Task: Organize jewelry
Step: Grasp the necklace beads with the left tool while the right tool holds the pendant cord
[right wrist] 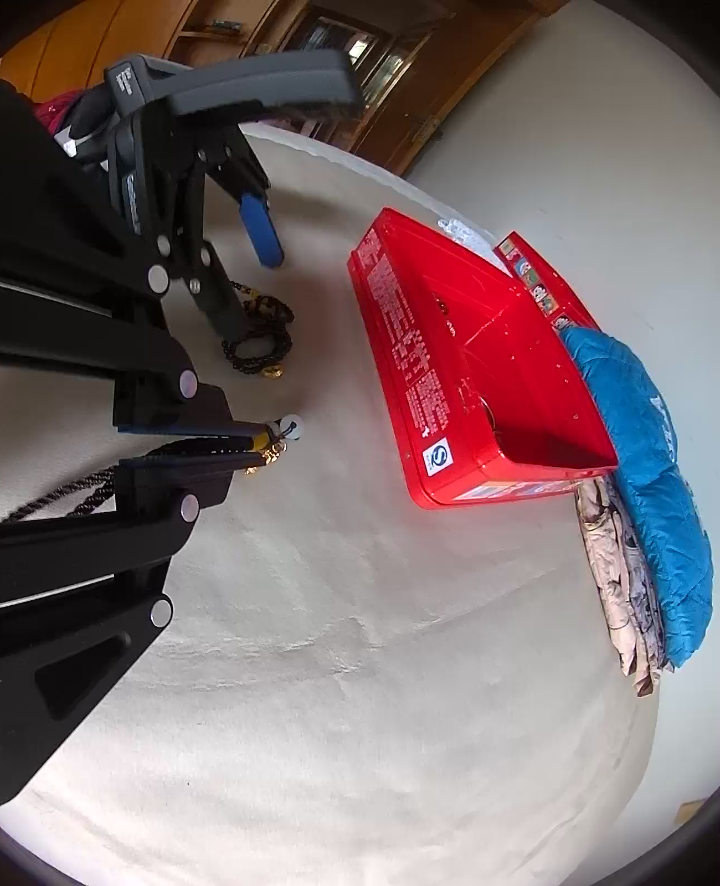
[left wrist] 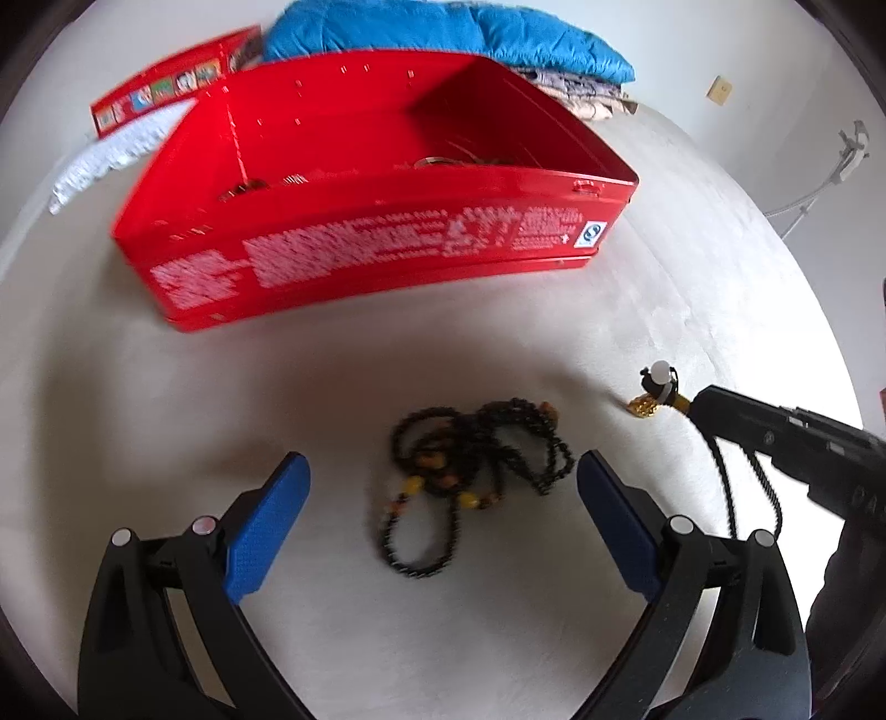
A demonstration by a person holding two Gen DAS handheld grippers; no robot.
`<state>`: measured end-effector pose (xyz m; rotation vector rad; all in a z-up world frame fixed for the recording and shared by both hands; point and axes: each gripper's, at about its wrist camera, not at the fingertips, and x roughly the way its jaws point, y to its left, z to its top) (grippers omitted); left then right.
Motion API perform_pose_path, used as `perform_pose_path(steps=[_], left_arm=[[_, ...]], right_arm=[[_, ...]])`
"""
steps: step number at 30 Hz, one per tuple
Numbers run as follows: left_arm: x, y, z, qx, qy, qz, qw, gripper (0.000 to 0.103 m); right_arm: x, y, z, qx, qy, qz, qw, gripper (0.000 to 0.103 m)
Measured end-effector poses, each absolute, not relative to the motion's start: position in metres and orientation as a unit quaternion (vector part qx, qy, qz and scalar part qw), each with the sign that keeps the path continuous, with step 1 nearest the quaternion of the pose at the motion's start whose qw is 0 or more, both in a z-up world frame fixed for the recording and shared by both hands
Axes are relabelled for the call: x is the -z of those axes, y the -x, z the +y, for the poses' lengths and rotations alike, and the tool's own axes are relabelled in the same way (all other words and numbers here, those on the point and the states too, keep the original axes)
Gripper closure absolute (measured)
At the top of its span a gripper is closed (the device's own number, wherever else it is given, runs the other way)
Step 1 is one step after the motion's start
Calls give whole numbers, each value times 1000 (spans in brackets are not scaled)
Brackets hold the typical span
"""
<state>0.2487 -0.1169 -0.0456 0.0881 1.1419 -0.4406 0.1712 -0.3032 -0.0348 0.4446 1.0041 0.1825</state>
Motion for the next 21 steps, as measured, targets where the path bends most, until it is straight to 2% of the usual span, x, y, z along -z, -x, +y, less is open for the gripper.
perform_pose_path(steps=[1,2,3,7,9,11,14,16,21], left_arm=[[48,-250,-119,207,-41,539,815,7],[50,-251,-121,205,-45,540,815,12],[50,-251,-124,199,-56,536,819,23],[49,-249,-130,195,-74,523,826,43],[47,-249,-130,195,-74,518,829,67],[46,-249,-126,205,-59,521,826,82],[45,-248,-119,218,-43,526,821,85],[44,-247,-115,221,-34,528,819,86],[40,-242,-105,228,-13,531,816,87]], right_arm=[[35,-171,-303,-87,-211,477,849,98],[36,-172,-304,-86,-211,478,848,98],[36,-173,-304,-84,-211,479,848,98],[40,-175,-301,-80,-208,484,846,98],[42,-177,-299,-79,-206,486,845,98],[43,-177,-297,-79,-204,487,846,98],[43,-177,-297,-70,-202,484,849,91],[41,-176,-299,-62,-203,479,852,80],[45,-181,-307,-58,-220,473,851,66]])
